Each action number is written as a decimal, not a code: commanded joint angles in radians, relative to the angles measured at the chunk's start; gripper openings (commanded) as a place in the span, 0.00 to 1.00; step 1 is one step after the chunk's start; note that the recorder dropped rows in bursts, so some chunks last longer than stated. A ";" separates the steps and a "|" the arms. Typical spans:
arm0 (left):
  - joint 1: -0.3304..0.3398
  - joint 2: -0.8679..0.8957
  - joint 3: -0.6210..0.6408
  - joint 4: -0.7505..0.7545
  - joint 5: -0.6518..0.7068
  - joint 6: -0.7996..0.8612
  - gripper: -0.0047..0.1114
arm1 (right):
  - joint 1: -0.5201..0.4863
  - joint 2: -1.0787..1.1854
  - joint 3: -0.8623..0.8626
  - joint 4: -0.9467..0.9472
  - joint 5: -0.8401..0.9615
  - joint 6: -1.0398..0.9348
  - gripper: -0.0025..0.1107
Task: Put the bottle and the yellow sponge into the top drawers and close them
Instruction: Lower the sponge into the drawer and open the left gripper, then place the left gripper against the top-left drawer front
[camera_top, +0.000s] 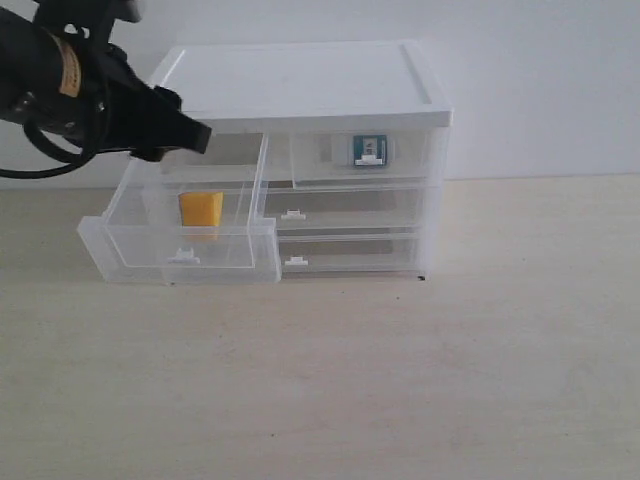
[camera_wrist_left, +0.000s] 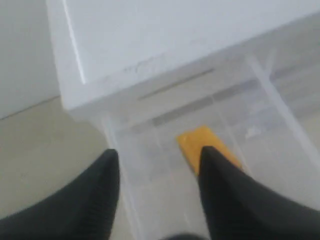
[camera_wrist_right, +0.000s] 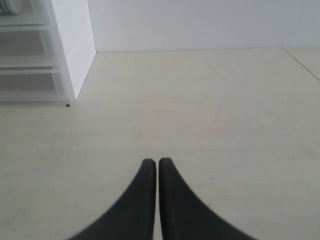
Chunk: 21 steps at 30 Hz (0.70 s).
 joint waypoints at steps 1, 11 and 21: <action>-0.022 -0.044 -0.003 -0.192 0.236 0.246 0.17 | 0.003 -0.006 0.000 -0.008 -0.001 -0.004 0.02; -0.081 -0.058 0.010 -0.458 0.431 0.409 0.08 | 0.003 -0.006 0.000 -0.008 -0.001 -0.004 0.02; -0.089 0.022 0.043 -0.403 0.252 0.369 0.08 | 0.003 -0.006 0.000 -0.008 -0.001 -0.004 0.02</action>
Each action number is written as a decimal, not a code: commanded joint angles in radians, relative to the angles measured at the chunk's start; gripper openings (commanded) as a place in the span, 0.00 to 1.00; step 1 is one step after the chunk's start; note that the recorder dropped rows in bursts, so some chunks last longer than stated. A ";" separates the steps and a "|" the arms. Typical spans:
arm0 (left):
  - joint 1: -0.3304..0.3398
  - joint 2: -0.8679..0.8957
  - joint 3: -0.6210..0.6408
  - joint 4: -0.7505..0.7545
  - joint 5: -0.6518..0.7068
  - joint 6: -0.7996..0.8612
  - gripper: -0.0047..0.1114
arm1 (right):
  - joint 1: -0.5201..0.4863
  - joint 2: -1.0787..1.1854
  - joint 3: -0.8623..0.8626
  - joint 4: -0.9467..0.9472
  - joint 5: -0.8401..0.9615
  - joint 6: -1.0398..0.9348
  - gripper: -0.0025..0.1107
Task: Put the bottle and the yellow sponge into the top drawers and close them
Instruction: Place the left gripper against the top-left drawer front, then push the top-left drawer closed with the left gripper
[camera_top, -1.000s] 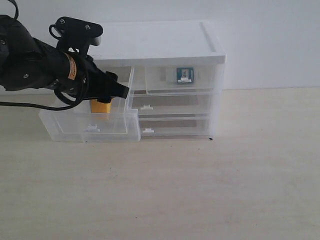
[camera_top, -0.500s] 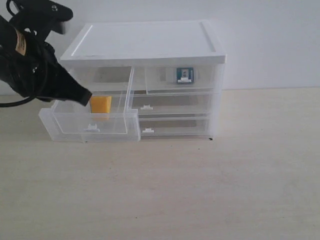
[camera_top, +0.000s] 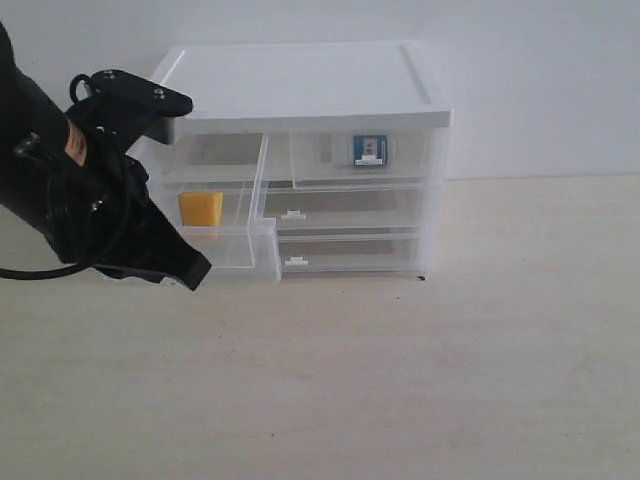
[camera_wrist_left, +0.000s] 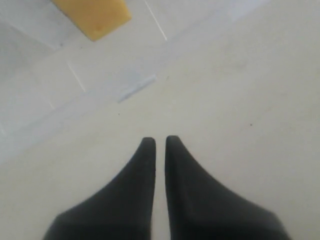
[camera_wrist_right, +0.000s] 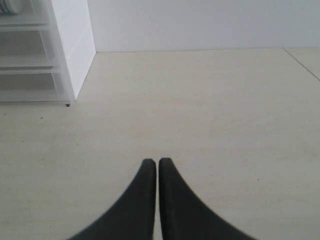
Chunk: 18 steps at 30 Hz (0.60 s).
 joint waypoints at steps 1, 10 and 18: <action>-0.008 0.039 0.004 0.036 -0.121 -0.036 0.08 | 0.003 -0.006 0.000 -0.008 -0.001 -0.004 0.02; -0.008 0.068 0.004 0.210 -0.210 -0.147 0.08 | 0.003 -0.006 0.000 -0.008 -0.001 -0.004 0.02; 0.008 0.070 0.004 0.261 -0.324 -0.175 0.08 | 0.003 -0.006 0.000 -0.008 -0.001 -0.004 0.02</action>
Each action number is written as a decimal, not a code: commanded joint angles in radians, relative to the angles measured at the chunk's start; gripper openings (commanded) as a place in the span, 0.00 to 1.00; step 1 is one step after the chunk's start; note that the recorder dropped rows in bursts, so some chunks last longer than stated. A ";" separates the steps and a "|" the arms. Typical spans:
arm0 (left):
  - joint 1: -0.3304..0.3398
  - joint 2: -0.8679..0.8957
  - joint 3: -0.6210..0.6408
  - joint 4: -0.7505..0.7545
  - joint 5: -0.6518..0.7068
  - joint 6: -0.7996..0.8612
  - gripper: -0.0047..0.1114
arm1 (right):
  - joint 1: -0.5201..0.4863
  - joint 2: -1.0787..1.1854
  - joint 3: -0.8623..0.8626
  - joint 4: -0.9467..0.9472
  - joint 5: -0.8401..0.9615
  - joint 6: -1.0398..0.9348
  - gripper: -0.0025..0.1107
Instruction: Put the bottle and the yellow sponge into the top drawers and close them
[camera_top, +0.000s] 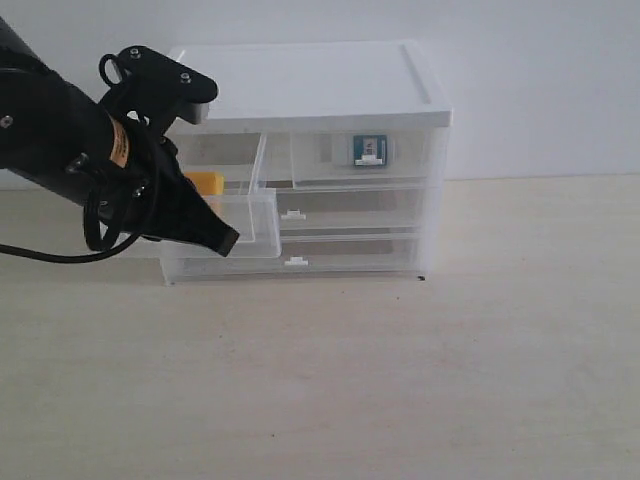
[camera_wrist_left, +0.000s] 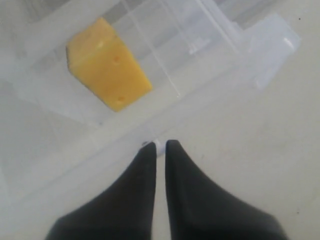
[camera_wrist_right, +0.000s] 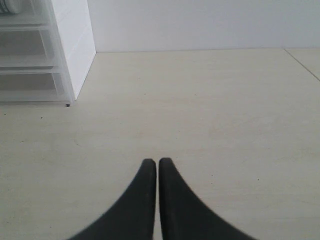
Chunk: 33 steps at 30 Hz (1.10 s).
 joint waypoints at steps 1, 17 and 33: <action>0.018 0.006 0.002 0.020 -0.104 -0.018 0.08 | 0.003 -0.006 0.000 -0.008 -0.001 -0.004 0.02; 0.166 0.118 -0.006 0.060 -0.464 -0.045 0.08 | 0.003 -0.006 0.000 -0.008 -0.001 -0.004 0.02; 0.270 0.189 -0.008 0.060 -0.703 -0.032 0.08 | 0.003 -0.006 0.000 -0.008 -0.001 -0.004 0.02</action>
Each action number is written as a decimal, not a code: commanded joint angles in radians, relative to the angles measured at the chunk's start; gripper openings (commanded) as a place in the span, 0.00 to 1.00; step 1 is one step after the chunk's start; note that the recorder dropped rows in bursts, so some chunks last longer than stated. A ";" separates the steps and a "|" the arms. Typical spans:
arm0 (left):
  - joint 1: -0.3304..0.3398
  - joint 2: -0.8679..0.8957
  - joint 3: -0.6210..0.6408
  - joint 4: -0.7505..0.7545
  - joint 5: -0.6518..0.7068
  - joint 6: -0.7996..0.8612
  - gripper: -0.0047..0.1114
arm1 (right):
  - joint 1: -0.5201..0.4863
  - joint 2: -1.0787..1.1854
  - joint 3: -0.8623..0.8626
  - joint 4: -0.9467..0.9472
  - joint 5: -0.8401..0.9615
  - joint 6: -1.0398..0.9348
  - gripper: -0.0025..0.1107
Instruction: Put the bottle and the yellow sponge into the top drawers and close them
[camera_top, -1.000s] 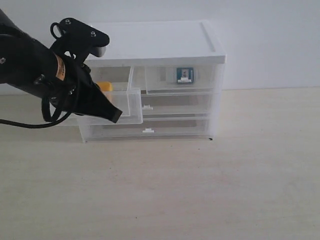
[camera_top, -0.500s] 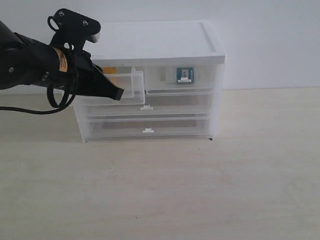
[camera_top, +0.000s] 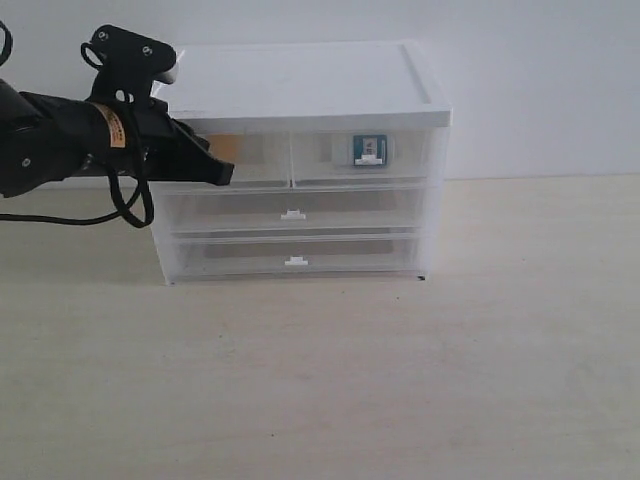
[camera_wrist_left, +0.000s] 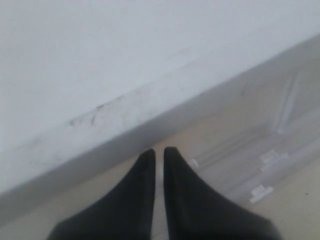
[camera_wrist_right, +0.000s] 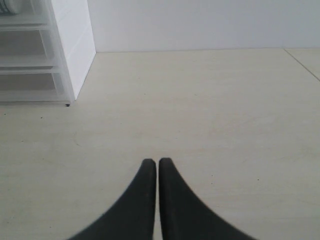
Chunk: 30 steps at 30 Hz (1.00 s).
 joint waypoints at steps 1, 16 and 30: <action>0.011 -0.009 -0.006 -0.001 -0.012 0.001 0.08 | 0.003 -0.006 0.000 -0.008 -0.001 -0.004 0.02; 0.000 -0.310 0.017 -0.140 0.593 -0.002 0.08 | 0.003 -0.006 0.000 -0.008 -0.001 -0.004 0.02; 0.000 -0.839 0.268 -0.261 0.921 0.009 0.08 | 0.003 -0.006 0.000 -0.008 -0.001 -0.004 0.02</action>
